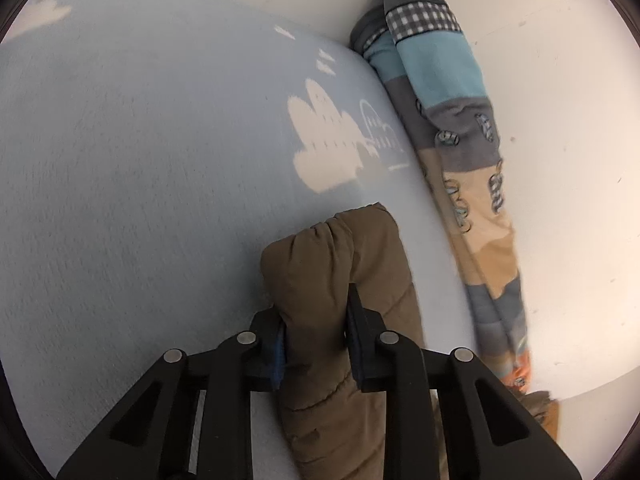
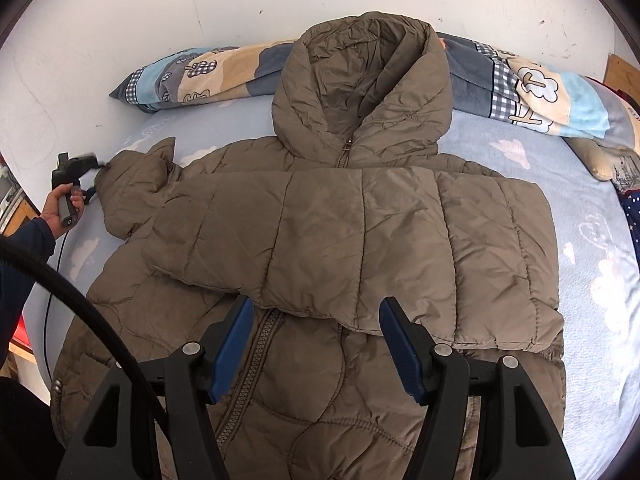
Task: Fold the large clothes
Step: 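Lift the sleeve with the left tool and fold it across the jacket body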
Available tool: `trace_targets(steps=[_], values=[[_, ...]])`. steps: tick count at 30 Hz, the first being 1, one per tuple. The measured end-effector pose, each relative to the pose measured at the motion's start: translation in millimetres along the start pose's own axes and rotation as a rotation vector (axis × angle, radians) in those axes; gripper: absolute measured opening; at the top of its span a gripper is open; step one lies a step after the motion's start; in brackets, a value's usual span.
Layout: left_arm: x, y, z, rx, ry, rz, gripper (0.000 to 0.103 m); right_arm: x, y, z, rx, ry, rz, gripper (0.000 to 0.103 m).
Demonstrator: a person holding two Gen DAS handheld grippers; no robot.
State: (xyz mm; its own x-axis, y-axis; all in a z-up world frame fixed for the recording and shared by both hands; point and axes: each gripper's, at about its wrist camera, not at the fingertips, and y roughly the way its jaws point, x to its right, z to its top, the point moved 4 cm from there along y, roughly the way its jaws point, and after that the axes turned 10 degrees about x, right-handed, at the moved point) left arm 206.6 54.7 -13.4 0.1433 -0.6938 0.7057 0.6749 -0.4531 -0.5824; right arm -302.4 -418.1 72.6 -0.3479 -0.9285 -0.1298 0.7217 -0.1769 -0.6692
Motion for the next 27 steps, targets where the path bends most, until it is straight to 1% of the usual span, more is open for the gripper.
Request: trace_targets(steps=[3, 6, 10, 12, 19, 23, 27], values=[[11.9, -10.5, -2.0, 0.029, 0.039, -0.011, 0.020, 2.2, -2.7, 1.4, 0.008, 0.014, 0.004, 0.070], [27.5, -25.4, -3.5, 0.053, 0.054, -0.045, 0.019, 4.1, -6.5, 4.0, 0.021, 0.026, 0.005, 0.070], [62.4, -56.6, -8.9, 0.079, 0.112, -0.091, 0.019, 11.7, -13.7, 10.8, 0.052, 0.049, -0.010, 0.070], [83.2, -74.8, -14.6, 0.086, 0.142, -0.118, 0.019, 17.3, -16.6, 14.4, 0.064, 0.069, -0.022, 0.070], [172.5, -155.8, -42.2, 0.123, 0.253, -0.228, 0.018, 51.9, -39.6, 28.4, 0.140, 0.208, -0.045, 0.070], [229.2, -206.4, -65.2, 0.137, 0.306, -0.303, 0.018, 72.6, -56.2, 35.7, 0.195, 0.265, -0.072, 0.070], [280.4, -249.3, -99.5, 0.134, 0.357, -0.380, 0.018, 93.4, -71.5, 39.1, 0.241, 0.321, -0.084, 0.070]])
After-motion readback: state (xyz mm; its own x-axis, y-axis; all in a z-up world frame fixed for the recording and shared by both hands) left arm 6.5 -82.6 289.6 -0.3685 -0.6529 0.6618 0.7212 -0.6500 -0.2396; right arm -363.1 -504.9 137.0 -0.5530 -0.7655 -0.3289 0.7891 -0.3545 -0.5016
